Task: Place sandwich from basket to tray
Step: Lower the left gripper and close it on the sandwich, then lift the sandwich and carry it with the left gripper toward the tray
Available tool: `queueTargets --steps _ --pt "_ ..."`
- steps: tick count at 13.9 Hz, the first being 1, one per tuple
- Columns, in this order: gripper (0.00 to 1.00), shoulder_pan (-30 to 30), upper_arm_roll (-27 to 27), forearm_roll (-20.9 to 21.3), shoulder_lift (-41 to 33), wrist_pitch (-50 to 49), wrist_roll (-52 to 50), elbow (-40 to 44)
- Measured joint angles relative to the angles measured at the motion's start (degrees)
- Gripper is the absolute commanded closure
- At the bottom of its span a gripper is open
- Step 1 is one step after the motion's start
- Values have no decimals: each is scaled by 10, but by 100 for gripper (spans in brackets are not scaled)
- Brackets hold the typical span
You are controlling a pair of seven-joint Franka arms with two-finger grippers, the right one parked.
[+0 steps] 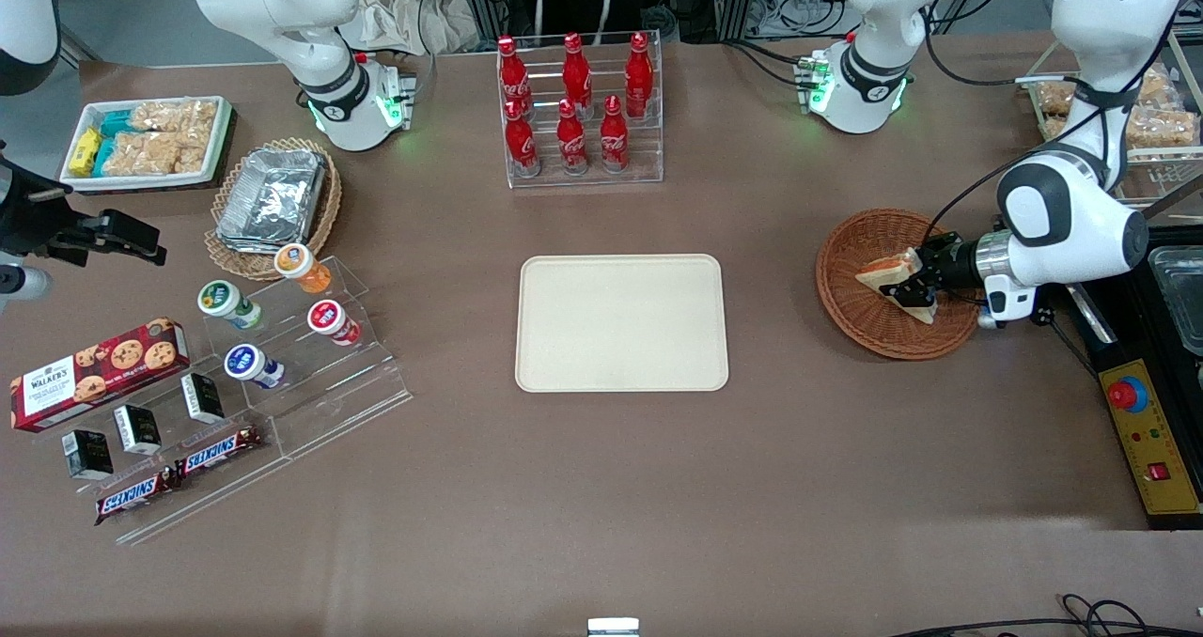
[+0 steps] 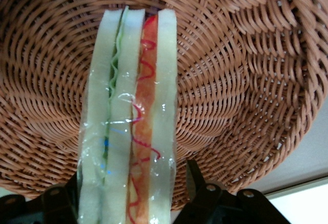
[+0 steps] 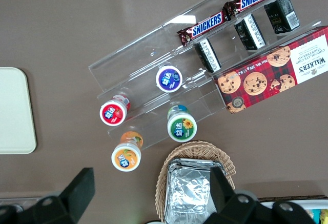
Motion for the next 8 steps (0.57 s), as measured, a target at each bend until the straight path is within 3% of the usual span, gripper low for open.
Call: queueTargets --steps 2,8 --pt "79 0 -1 -4 0 0 -41 0" --pt "79 -3 -9 -3 -3 -3 -71 14"
